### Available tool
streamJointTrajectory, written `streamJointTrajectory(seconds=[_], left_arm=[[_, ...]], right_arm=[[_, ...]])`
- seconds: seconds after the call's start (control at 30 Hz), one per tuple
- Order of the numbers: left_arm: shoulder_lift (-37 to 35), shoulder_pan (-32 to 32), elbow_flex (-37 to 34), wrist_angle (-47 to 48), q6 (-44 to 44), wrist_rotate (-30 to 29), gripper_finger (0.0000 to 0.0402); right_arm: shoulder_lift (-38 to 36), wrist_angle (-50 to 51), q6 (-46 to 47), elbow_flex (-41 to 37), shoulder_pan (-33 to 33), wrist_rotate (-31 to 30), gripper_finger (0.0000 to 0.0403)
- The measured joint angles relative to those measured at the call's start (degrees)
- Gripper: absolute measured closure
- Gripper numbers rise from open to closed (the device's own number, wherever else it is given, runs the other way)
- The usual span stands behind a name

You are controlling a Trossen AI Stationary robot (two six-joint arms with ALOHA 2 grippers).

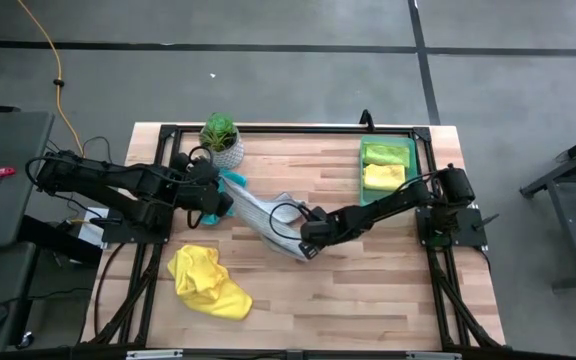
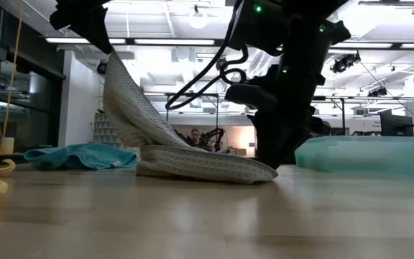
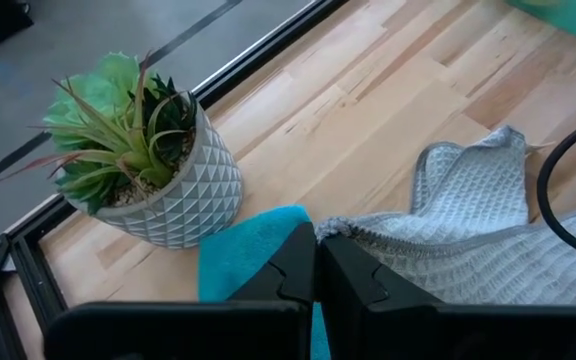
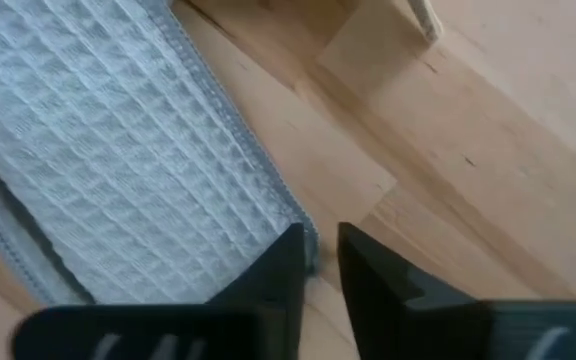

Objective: Fold microfiber towels
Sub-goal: Fold the gray microfiber cloth

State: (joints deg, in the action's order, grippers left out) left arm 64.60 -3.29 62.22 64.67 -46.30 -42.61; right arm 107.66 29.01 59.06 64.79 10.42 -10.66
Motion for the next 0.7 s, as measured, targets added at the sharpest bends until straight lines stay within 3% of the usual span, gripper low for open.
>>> streamJointTrajectory(seconds=[0.13, 0.4, 0.53, 0.7], left_arm=[[0.0, 0.0, 0.0, -0.3, 0.0, -1.0, 0.0401], [-0.1, 0.0, 0.2, -1.4, 2.1, -1.6, 0.0401], [-0.1, 1.6, 4.5, -1.7, 8.8, -2.2, 0.0401], [-0.1, 8.6, 14.6, -3.4, 22.8, -4.5, 0.0401]], right_arm=[[0.0, -0.9, -0.7, 0.0, -0.5, -0.2, 0.0394], [-5.5, 4.7, -5.6, -0.1, -1.4, -0.7, 0.0401], [-13.5, 9.1, -10.6, -0.1, -3.0, -4.1, 0.0402], [-24.9, 11.4, -18.2, -0.1, -8.5, -5.9, 0.0402]])
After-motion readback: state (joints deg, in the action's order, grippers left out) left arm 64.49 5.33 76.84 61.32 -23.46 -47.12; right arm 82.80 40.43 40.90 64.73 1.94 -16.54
